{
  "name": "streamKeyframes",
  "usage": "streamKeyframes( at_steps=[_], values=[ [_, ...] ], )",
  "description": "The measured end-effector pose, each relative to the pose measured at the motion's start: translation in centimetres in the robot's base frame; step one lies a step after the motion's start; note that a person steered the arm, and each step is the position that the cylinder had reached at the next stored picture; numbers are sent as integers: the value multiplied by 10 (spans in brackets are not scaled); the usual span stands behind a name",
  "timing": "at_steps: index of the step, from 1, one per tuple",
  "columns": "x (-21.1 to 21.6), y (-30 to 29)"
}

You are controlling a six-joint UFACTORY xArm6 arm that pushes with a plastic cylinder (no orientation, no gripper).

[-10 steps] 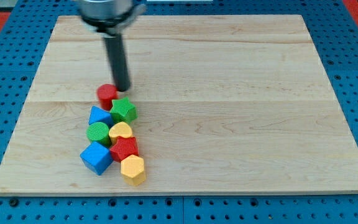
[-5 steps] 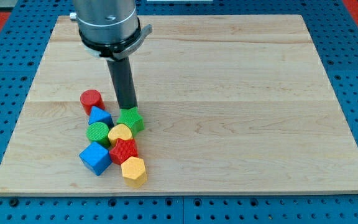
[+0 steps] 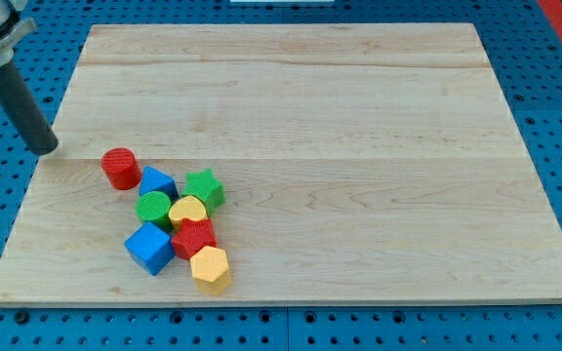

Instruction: Push the red circle close to the red star

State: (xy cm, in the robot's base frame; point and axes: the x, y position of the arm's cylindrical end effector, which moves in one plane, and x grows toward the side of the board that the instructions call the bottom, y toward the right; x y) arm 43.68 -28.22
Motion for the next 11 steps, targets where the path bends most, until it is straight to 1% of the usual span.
streamKeyframes(
  at_steps=[1, 2, 3, 5, 8, 10, 11],
  values=[
    [26, 24],
    [21, 41],
    [20, 79],
    [15, 113],
    [9, 213],
    [15, 259],
    [1, 272]
  ],
)
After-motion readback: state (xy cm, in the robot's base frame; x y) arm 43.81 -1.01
